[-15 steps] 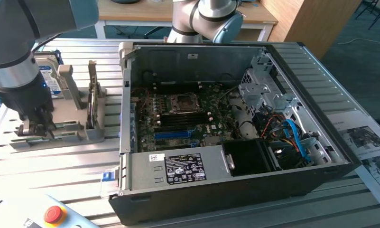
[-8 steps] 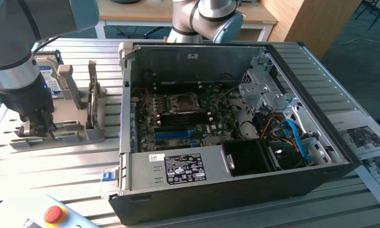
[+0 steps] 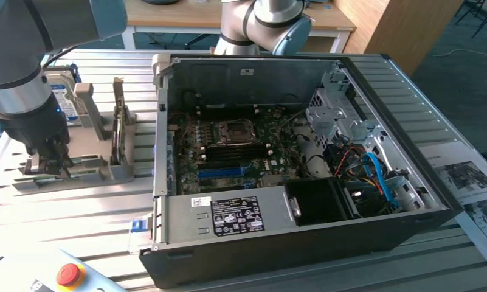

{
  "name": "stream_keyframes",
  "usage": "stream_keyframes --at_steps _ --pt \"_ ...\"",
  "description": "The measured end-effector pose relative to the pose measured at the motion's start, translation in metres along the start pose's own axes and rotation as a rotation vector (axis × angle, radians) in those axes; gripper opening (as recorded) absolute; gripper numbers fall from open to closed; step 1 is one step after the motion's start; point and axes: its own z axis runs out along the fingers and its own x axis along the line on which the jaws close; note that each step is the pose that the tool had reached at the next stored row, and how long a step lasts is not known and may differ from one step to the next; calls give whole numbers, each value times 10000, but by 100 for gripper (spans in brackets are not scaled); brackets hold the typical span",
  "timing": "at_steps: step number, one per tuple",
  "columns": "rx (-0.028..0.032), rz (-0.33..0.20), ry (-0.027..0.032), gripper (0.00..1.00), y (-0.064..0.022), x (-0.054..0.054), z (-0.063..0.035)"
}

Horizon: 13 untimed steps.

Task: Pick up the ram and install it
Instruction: 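Pick up the ram and move it above insertion slot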

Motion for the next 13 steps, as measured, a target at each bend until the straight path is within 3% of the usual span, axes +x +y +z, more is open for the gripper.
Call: stream_keyframes --at_steps 13 --pt "-1 1 0 31 -3 1 81"
